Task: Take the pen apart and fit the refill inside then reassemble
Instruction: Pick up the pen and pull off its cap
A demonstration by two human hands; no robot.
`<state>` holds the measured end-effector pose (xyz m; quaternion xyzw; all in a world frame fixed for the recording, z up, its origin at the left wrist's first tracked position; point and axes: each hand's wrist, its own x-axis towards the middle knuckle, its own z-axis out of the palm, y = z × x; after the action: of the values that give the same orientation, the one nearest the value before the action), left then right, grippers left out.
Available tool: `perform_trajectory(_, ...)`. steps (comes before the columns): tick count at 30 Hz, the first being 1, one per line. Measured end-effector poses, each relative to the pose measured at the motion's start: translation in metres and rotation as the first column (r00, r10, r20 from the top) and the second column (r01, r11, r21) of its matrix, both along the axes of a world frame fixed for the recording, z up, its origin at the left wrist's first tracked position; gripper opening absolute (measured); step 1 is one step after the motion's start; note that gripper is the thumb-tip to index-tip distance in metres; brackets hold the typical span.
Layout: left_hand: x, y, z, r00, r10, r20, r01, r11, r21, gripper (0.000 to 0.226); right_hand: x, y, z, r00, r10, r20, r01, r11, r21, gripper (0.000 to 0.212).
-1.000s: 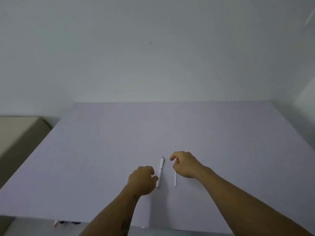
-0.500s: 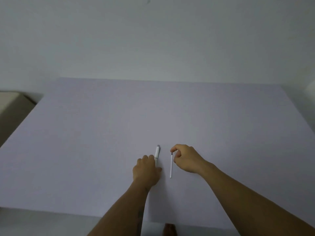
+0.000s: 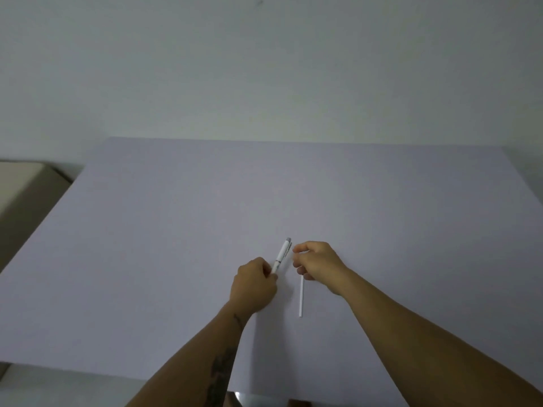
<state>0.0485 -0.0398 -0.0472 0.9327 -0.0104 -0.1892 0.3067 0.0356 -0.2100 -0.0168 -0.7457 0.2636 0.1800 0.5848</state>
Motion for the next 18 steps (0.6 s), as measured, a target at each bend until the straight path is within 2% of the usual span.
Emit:
perform_trajectory(2, 0.004, -0.003, 0.008, 0.999, 0.014, 0.034, -0.012, 0.998, -0.062, 0.010, 0.010, 0.005, 0.004, 0.995, -0.097, 0.031, 0.094, 0.991, 0.094, 0.008)
perform_trajectory(6, 0.012, -0.001, 0.020, 0.997, 0.045, 0.068, -0.034, 0.985, -0.167, 0.012, 0.025, 0.015, 0.007, 0.971, -0.235, 0.050, 0.223, 0.958, 0.182, 0.018)
perform_trajectory(11, 0.022, 0.013, 0.028, 0.997, 0.044, 0.055, -0.032, 0.978, -0.208, 0.009, 0.040, 0.025, 0.014, 0.974, -0.218, 0.064, 0.200, 0.956, 0.215, 0.021)
perform_trajectory(15, 0.029, 0.023, 0.030, 0.999, 0.035, 0.024, -0.029, 0.975, -0.219, 0.005, 0.053, 0.031, 0.017, 0.979, -0.193, 0.072, 0.181, 0.972, 0.147, 0.019)
perform_trajectory(18, 0.037, 0.026, 0.030, 1.000, 0.006, -0.014, -0.009, 0.982, -0.190, 0.004, 0.061, 0.034, 0.013, 0.980, -0.198, 0.016, 0.195, 0.973, 0.121, 0.018)
